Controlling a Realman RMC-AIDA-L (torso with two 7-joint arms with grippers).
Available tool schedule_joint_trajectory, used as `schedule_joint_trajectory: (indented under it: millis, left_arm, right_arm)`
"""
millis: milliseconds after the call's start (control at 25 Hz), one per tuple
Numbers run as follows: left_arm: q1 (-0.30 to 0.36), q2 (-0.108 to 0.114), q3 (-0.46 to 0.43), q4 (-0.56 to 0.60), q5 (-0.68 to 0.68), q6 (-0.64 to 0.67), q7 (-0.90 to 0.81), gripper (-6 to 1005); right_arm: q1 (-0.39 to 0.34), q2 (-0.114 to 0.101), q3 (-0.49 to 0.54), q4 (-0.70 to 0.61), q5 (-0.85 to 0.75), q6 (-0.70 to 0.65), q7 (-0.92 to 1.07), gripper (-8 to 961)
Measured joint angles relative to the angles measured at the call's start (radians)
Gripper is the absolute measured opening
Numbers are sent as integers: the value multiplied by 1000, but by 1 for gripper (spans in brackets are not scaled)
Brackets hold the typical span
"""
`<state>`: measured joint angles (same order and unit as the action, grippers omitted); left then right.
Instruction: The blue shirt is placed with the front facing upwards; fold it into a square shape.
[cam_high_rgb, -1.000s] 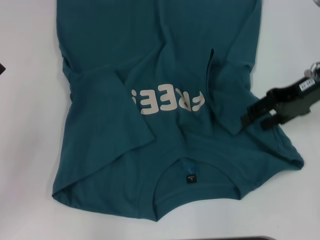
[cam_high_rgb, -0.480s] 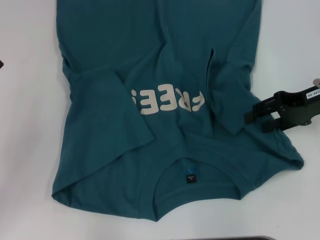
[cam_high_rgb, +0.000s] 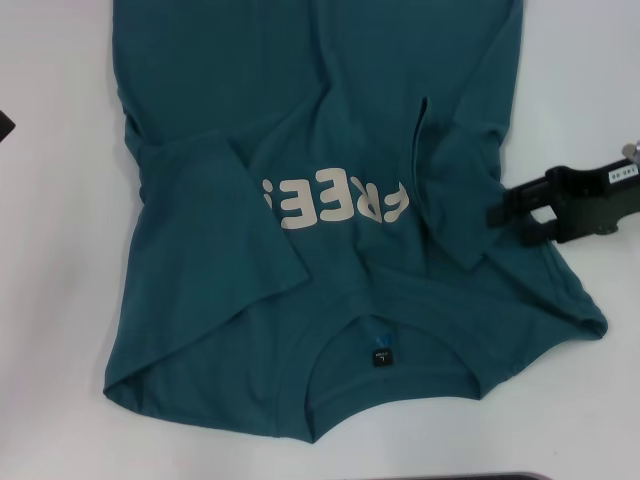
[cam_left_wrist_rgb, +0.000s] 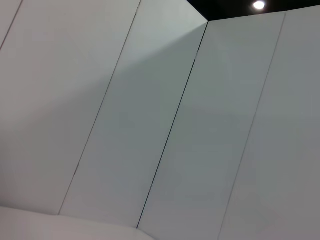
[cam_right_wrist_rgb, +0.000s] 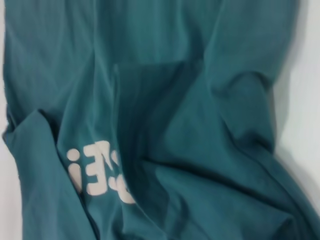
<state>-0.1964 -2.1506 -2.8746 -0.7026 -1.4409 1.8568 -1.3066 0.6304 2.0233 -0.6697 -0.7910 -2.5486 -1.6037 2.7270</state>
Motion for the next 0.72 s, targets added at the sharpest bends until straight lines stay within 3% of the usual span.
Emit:
schedule_joint_trajectory:
  millis: [720]
  left_arm:
    - [2, 2, -2, 0, -5, -5, -5, 720]
  right_arm:
    - [20, -1, -14, 32, 11, 7, 11, 682]
